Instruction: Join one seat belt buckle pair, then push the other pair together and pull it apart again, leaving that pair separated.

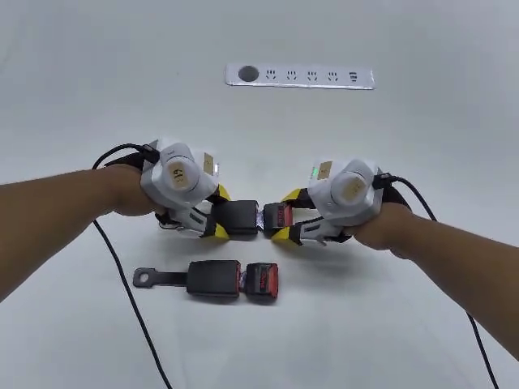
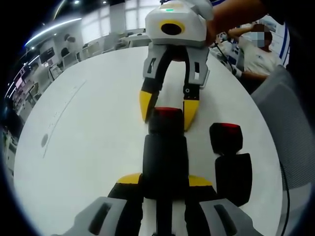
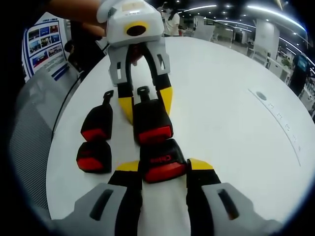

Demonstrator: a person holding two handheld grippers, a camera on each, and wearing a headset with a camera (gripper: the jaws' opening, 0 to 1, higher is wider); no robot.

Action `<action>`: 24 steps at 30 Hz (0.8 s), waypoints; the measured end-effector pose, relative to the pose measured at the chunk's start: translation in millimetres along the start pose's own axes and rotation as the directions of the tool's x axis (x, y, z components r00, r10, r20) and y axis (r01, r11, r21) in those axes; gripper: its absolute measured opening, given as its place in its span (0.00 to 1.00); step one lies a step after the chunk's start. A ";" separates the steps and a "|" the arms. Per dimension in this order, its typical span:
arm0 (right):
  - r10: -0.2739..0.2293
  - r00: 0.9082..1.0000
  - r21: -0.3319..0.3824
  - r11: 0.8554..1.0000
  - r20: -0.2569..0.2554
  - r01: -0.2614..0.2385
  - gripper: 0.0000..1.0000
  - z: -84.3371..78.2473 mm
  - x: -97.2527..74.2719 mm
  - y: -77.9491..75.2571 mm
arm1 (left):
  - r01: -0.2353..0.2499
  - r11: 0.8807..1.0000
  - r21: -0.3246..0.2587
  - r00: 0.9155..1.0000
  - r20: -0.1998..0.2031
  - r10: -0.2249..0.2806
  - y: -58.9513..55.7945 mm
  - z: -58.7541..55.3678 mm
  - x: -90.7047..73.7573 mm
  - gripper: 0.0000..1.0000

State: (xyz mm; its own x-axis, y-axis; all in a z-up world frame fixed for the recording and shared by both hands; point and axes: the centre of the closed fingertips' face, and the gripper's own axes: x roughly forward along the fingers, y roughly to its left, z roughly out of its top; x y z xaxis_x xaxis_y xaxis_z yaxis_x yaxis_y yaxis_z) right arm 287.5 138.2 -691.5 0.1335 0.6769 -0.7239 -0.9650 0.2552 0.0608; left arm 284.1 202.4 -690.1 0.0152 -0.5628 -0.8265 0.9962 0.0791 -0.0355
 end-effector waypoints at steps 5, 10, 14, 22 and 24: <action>0.000 1.000 0.001 1.000 -0.002 0.000 0.33 0.8 -1.0 1.0 | 0.001 1.000 0.001 1.000 -0.003 -0.001 1.0 -1.0 0.1 0.33; -0.002 1.000 0.002 1.000 -0.002 0.002 0.33 0.6 -0.6 0.8 | 0.001 1.000 0.001 1.000 -0.005 -0.001 -0.6 0.5 -0.2 0.33; -0.001 1.000 0.000 1.000 -0.001 0.001 0.33 -0.6 0.9 -1.4 | 0.001 1.000 -0.002 1.000 -0.001 -0.001 -0.8 0.6 -0.5 0.33; 0.000 1.000 -0.004 1.000 0.000 0.000 0.33 -0.9 1.7 -1.7 | 0.001 1.000 0.003 1.000 -0.010 -0.001 0.1 0.5 0.1 0.33; 0.000 1.000 -0.002 1.000 0.002 0.000 0.33 -0.5 1.3 -1.5 | 0.001 1.000 0.005 1.000 -0.012 -0.001 0.3 0.3 0.2 0.33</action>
State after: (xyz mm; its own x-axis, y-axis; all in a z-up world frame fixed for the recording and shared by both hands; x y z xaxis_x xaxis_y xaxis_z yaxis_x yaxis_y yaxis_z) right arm 289.1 138.3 -692.9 0.1343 0.6786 -0.7222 -0.9654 0.2538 0.0590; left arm 284.5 202.1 -690.1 0.0129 -0.5526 -0.8333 0.9967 0.0743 -0.0338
